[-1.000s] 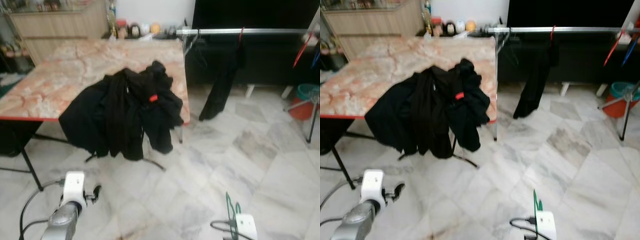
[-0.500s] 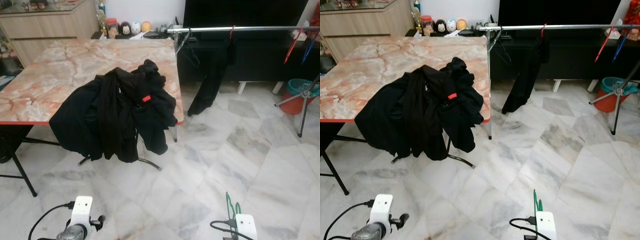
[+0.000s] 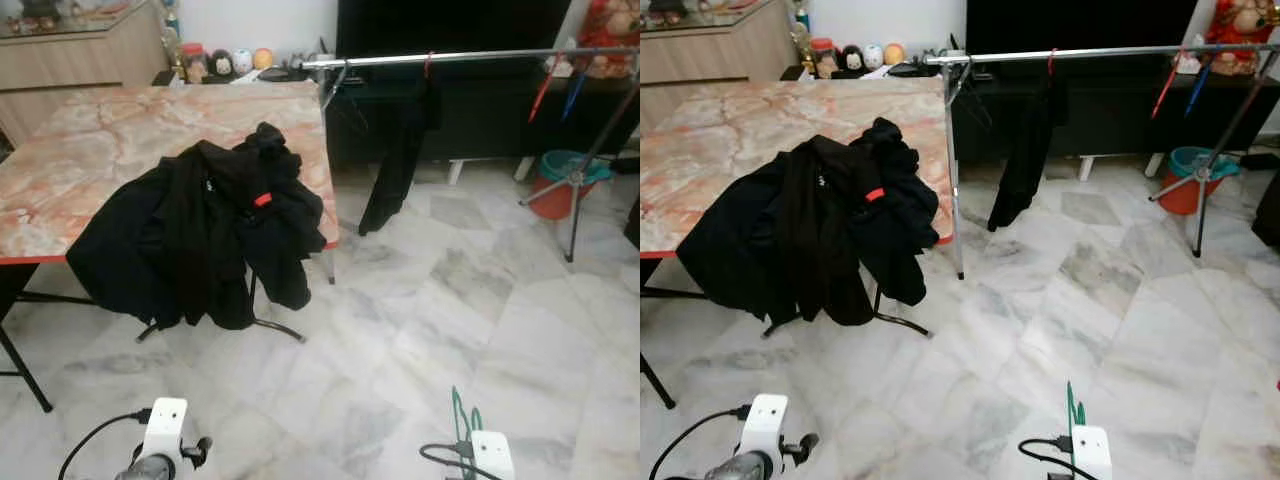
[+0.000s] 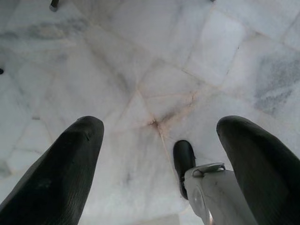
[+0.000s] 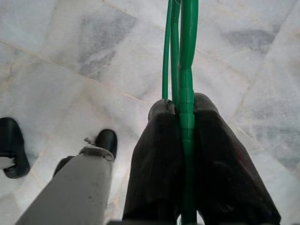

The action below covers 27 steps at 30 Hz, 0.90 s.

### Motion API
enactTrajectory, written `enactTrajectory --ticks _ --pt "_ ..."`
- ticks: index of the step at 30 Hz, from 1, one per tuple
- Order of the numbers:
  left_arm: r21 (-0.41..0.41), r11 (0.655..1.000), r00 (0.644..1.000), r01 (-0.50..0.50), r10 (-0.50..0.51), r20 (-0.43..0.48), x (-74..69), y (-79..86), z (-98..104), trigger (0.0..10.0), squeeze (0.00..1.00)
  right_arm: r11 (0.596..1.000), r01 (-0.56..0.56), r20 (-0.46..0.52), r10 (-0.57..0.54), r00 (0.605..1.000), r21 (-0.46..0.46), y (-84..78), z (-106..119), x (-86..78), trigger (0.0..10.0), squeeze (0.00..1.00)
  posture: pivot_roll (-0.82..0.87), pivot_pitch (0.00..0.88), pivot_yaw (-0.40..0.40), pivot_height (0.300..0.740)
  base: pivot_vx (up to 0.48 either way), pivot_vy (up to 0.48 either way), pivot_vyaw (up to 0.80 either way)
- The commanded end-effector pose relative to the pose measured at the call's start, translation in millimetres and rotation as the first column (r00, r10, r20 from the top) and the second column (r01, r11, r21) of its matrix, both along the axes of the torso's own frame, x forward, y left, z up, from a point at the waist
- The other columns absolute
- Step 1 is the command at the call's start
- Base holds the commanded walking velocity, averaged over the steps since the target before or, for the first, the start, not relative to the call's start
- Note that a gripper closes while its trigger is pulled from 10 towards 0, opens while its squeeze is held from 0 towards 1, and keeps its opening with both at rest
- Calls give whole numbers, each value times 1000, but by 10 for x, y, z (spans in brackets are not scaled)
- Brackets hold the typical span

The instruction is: Hang hanger

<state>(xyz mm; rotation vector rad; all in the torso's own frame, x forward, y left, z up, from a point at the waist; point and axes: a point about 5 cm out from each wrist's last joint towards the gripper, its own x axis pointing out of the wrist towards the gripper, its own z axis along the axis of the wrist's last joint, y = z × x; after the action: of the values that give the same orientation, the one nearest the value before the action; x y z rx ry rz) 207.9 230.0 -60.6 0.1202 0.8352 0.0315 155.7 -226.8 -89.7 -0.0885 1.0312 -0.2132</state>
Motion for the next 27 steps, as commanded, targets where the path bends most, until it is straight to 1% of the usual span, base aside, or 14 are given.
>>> enactTrajectory --ticks 1,27 --pt "22 1000 1000 2 -2 -30 -70 49 -33 10000 0 1000 3 15 -3 1000 11 33 14 52 10000 0 143 0 4 732 0 -251 0" --pt "21 1000 997 -16 17 -70 -182 62 -95 10000 0 1000 -15 16 15 1000 7 12 32 87 10000 0 152 0 -14 732 0 -250 0"
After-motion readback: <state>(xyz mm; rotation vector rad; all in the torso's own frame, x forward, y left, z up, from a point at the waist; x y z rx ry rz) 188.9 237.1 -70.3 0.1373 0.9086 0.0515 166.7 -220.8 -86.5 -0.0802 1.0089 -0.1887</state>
